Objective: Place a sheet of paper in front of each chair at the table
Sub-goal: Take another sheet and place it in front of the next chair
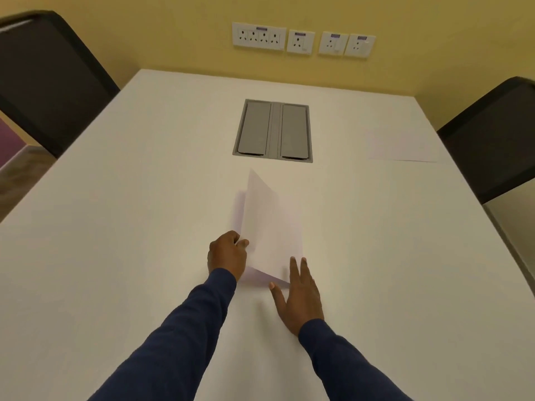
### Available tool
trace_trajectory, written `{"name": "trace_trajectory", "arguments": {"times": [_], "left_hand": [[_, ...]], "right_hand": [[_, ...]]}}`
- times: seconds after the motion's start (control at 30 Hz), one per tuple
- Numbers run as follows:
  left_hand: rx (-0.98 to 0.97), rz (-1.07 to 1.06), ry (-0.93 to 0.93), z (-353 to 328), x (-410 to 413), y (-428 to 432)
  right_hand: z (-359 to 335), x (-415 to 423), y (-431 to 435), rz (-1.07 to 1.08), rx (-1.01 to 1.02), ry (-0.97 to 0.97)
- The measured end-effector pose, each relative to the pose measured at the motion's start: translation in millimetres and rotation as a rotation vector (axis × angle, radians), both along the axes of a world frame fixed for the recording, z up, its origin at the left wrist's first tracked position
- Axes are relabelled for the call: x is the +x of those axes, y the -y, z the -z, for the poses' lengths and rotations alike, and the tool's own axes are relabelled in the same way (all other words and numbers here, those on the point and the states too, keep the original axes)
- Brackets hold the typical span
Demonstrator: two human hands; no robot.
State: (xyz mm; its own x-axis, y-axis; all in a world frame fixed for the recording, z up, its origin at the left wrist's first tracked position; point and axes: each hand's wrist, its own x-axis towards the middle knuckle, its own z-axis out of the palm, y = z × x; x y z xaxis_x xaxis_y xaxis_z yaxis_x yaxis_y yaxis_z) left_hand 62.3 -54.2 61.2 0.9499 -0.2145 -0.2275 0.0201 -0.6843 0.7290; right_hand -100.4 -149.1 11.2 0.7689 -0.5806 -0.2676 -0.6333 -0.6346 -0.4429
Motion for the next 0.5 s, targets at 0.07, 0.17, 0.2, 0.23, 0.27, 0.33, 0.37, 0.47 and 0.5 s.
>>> {"name": "trace_trajectory", "arguments": {"times": [0.07, 0.17, 0.2, 0.23, 0.27, 0.33, 0.37, 0.47, 0.5], "left_hand": [[-0.061, 0.000, 0.036, -19, -10, -5], [-0.135, 0.011, 0.081, -48, -27, -15], [-0.156, 0.007, 0.096, -58, -32, -18], [-0.182, -0.003, 0.107, -68, -39, -21], [-0.208, -0.014, 0.112, -79, -45, -24], [-0.259, -0.034, 0.108, -97, -59, -31], [-0.284, -0.046, 0.097, -105, -65, -33], [-0.382, -0.098, 0.048, -124, -93, -43], [-0.421, -0.117, 0.025, -128, -103, -47]], "right_hand": [[-16, -9, -11, 0.110, 0.012, 0.017], [-46, -21, -34, 0.324, 0.132, 0.067], [-57, -22, -40, 0.435, 0.237, 0.087], [-70, -22, -46, 0.559, 0.387, 0.112], [-82, -22, -51, 0.675, 0.564, 0.149], [-108, -21, -60, 0.817, 0.893, 0.276], [-119, -20, -64, 0.835, 1.019, 0.362], [-153, -22, -72, 0.824, 1.198, 0.609], [-162, -23, -72, 0.826, 1.194, 0.667]]}}
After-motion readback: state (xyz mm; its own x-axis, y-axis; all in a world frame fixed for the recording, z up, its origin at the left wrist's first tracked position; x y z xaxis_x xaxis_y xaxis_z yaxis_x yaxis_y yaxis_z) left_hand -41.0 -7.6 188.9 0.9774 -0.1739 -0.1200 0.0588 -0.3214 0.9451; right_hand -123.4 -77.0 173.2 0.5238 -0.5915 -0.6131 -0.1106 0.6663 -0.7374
